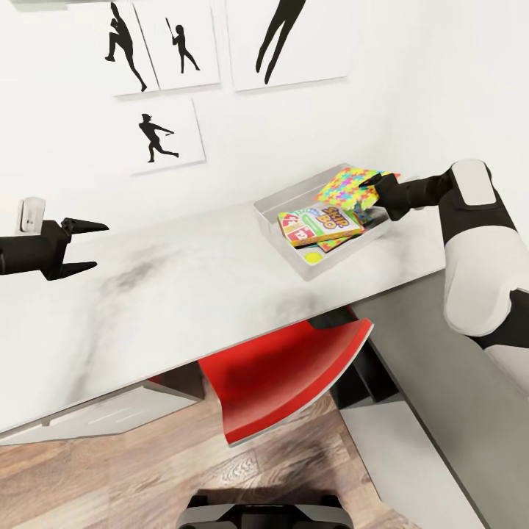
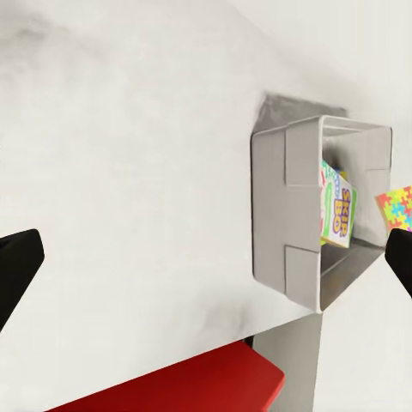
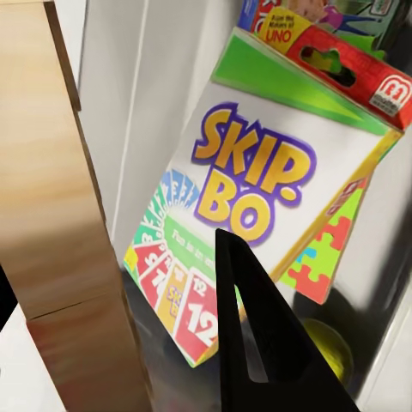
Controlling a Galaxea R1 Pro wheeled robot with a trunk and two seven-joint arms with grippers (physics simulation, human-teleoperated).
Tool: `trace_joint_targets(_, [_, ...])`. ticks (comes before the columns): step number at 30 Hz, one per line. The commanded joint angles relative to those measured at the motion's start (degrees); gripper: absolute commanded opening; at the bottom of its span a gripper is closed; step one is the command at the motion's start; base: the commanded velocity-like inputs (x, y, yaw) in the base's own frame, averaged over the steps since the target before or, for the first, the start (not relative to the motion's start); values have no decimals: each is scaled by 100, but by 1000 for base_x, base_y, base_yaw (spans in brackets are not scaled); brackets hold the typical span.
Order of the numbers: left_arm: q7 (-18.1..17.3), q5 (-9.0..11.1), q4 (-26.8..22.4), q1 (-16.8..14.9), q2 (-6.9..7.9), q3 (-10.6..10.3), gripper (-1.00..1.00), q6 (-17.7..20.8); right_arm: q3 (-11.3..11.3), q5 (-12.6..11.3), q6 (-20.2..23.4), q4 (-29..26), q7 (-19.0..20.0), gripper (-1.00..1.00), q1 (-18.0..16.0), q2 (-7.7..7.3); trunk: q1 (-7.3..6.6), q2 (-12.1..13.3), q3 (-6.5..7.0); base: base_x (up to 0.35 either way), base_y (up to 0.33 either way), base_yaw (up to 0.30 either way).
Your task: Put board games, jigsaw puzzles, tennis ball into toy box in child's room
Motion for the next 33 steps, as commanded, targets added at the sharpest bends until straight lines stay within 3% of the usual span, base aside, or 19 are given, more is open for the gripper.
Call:
trace_joint_targets(1, [58, 49, -1, -7, -2, 5, 100, 17, -14, -67, 8, -4, -63, -100, 0, 4, 3, -10, -8, 0, 0, 0])
trace_joint_targets(23, [48, 49, -4, -15, -19, -4, 100, 15, -15, -95, 2, 71, -72, -100, 64, -24, 3, -10, -8, 90, 54, 0])
trace_joint_targets(33, [57, 49, -3, -21, -13, 9, 100, 17, -15, -94, -348, 280, -72, -100, 76, -26, 3, -10, -8, 17, 12, 0])
